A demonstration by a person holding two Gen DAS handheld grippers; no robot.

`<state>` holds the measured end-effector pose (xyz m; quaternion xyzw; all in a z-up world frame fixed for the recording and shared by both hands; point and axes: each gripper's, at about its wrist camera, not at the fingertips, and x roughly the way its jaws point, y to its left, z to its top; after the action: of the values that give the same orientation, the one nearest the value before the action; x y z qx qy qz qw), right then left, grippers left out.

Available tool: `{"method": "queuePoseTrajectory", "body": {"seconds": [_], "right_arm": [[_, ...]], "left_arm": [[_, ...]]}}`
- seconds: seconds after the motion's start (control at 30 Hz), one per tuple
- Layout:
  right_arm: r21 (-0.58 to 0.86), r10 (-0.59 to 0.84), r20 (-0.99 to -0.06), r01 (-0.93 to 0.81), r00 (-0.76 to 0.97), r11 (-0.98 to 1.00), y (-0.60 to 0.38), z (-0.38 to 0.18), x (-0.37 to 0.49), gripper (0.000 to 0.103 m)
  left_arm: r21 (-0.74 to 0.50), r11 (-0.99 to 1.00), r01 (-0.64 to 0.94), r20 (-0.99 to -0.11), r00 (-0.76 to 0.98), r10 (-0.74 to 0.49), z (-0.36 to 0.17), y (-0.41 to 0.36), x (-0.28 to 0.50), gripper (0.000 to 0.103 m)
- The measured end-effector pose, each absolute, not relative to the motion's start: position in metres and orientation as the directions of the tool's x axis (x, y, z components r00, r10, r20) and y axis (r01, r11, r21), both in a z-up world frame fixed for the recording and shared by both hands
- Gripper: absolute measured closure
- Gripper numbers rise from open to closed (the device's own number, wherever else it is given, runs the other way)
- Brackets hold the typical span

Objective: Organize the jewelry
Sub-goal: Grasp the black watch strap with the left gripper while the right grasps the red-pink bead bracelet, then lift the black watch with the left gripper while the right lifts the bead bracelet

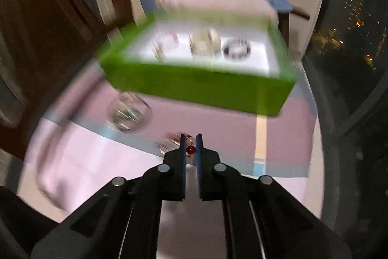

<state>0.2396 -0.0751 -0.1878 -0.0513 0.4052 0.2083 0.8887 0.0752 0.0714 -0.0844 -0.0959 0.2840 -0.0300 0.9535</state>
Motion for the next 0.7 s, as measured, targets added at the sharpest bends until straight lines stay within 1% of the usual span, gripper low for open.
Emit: {"method": "queuePoseTrajectory", "body": {"seconds": [0.17, 0.3, 0.4, 0.7], "right_arm": [[0.138, 0.431, -0.575, -0.437, 0.696, 0.889, -0.121, -0.091, 0.168, 0.096], [0.186, 0.473, -0.489, -0.442, 0.733, 0.878, -0.158, -0.052, 0.12, 0.095], [0.204, 0.49, -0.465, -0.45, 0.737, 0.87, -0.171, -0.044, 0.09, 0.095], [0.252, 0.525, -0.471, -0.463, 0.708, 0.85, -0.169, -0.059, 0.045, 0.095]], "left_arm": [[-0.195, 0.98, 0.034, -0.516, 0.846, -0.132, -0.068, 0.064, 0.066, 0.083], [-0.183, 0.981, 0.064, -0.504, 0.851, -0.149, -0.057, 0.052, 0.055, 0.083], [-0.182, 0.98, 0.086, -0.504, 0.847, -0.168, -0.053, 0.042, 0.048, 0.082], [-0.179, 0.977, 0.119, -0.519, 0.832, -0.197, -0.054, 0.018, 0.03, 0.082]]}}
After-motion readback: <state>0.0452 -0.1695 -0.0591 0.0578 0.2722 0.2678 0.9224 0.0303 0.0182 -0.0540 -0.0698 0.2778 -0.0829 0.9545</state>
